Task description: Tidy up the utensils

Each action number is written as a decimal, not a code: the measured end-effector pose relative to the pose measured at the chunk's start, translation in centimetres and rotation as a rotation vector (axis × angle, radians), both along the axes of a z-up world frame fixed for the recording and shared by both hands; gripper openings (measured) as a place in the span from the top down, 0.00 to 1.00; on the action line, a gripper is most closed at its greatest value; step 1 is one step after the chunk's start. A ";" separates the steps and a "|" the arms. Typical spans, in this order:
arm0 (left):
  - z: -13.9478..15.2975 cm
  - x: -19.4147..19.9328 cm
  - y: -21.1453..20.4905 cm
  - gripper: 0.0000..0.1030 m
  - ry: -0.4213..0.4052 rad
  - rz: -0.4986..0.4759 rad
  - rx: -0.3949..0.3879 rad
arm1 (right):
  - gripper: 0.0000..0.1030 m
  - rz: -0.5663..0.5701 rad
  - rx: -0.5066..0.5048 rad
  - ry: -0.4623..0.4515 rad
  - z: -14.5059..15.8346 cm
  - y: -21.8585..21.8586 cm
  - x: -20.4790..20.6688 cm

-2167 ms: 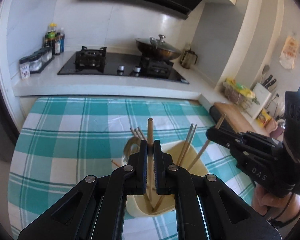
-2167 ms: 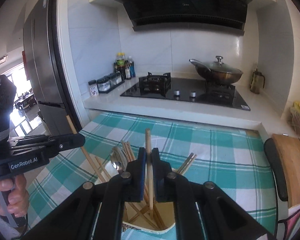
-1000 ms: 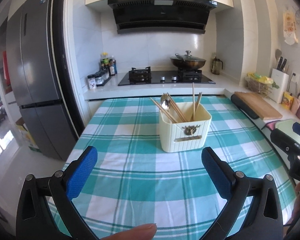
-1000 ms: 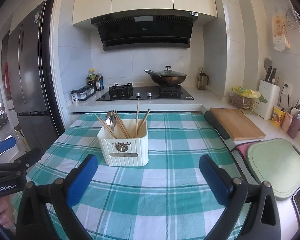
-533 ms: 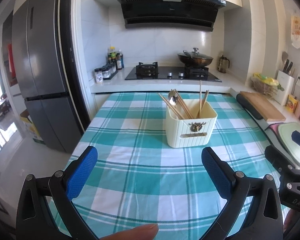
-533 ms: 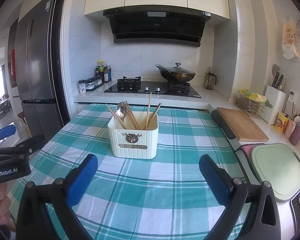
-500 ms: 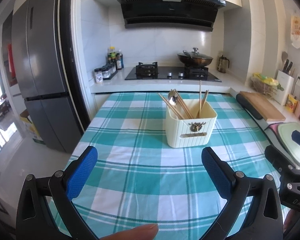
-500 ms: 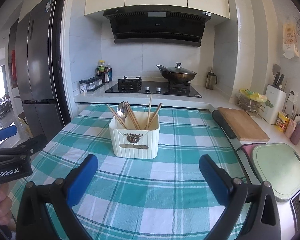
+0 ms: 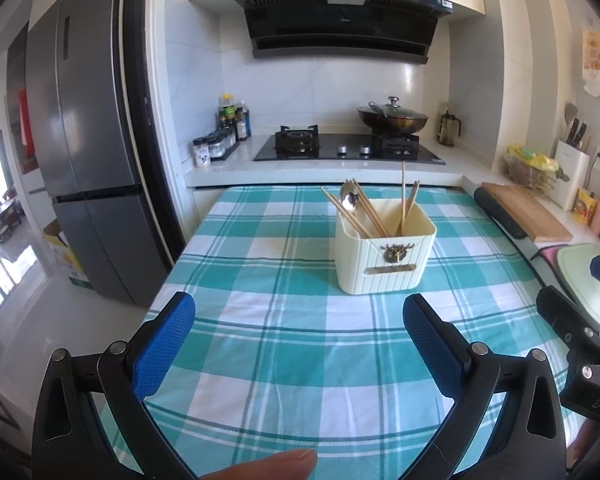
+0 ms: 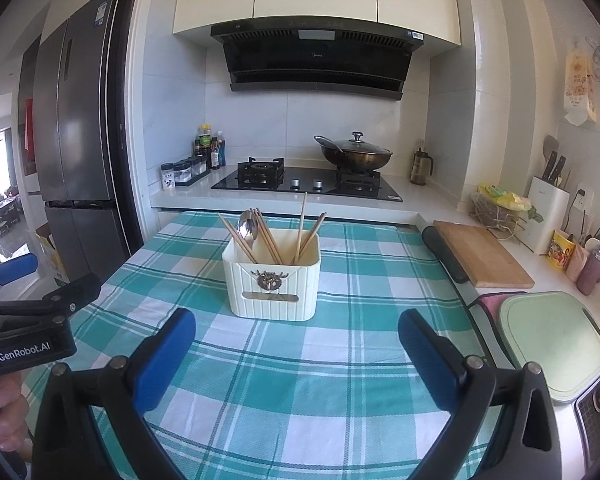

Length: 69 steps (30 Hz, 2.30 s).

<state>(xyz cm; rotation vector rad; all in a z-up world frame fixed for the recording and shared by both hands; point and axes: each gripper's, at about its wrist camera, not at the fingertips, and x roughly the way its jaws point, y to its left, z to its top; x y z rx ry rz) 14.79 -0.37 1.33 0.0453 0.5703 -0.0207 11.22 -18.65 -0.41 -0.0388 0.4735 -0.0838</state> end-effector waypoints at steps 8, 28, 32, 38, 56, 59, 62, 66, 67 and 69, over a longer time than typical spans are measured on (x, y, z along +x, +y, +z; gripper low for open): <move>0.3 -0.5 -0.1 0.00 -0.013 0.000 0.008 | 0.00 -0.003 0.001 -0.001 0.2 -0.1 -0.5; 0.5 -1.3 0.0 0.00 -0.023 -0.005 0.014 | 0.00 -0.010 -0.005 -0.005 0.4 0.2 -1.3; 0.7 -1.3 -0.2 0.00 -0.021 -0.008 0.015 | 0.00 -0.013 -0.004 -0.006 0.7 0.0 -1.4; 0.8 -1.3 -0.2 0.00 -0.021 -0.008 0.015 | 0.00 -0.012 -0.001 -0.011 0.9 -0.1 -1.5; 1.0 -1.3 -0.3 0.00 -0.015 -0.005 0.011 | 0.00 -0.010 -0.003 -0.008 0.9 0.0 -1.6; 1.0 -1.3 -0.3 0.00 -0.014 -0.005 0.011 | 0.00 -0.009 -0.003 -0.006 0.9 0.0 -1.6; 0.9 -1.2 -0.3 0.00 -0.014 -0.004 0.011 | 0.00 -0.005 -0.002 -0.004 1.0 0.1 -1.7; 0.9 -1.2 -0.3 0.00 -0.014 -0.005 0.012 | 0.00 -0.005 -0.002 -0.004 1.0 0.1 -1.7; 0.7 -1.2 -0.3 0.00 -0.013 -0.007 0.014 | 0.00 -0.005 -0.002 -0.004 1.0 0.1 -1.7; 0.6 -1.2 -0.5 0.00 -0.013 -0.009 0.018 | 0.00 -0.004 -0.001 -0.004 1.0 0.1 -1.7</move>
